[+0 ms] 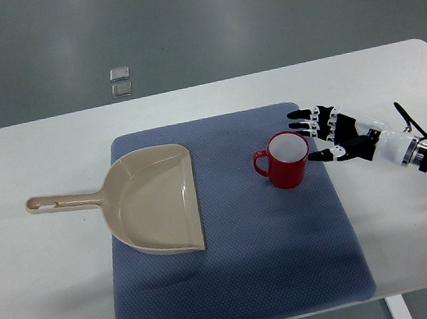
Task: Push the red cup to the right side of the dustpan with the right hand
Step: 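Move the right hand down and toward the red mug's side, then push the red mug with the right hand toward the dustpan, then hold the red mug against the dustpan's edge with the right hand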
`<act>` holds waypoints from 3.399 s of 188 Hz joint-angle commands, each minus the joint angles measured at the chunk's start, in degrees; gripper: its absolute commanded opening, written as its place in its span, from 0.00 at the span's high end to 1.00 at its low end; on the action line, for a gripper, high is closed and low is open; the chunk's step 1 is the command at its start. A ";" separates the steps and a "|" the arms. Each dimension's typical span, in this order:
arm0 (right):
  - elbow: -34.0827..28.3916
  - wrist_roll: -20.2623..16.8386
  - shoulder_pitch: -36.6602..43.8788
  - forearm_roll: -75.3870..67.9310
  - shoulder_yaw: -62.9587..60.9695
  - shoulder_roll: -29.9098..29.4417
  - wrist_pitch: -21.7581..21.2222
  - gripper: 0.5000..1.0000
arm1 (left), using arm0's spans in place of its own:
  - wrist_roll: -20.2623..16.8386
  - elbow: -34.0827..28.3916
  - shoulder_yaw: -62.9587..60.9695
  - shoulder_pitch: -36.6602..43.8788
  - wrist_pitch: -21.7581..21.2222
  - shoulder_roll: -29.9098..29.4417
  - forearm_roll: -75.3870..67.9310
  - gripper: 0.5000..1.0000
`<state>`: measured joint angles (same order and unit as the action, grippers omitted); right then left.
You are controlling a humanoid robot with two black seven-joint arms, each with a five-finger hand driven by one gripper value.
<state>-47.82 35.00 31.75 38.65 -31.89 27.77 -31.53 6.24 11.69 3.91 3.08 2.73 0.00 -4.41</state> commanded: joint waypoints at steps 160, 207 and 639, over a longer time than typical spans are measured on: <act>3.26 0.00 -2.48 0.19 -0.10 -6.15 6.40 0.13 | 0.00 -0.09 0.05 0.00 -0.01 0.00 0.10 0.00; 3.79 0.00 -2.48 0.19 -0.01 -8.35 7.28 0.13 | 0.00 -0.09 0.05 0.00 -0.01 0.00 0.01 0.00; 6.86 0.00 -0.55 2.39 2.45 -26.89 13.34 0.13 | 0.00 -0.26 0.14 0.00 -0.09 0.00 0.01 0.00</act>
<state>-40.89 35.00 31.14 41.04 -29.99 1.54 -18.61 6.24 11.52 3.97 3.08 2.64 0.00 -4.38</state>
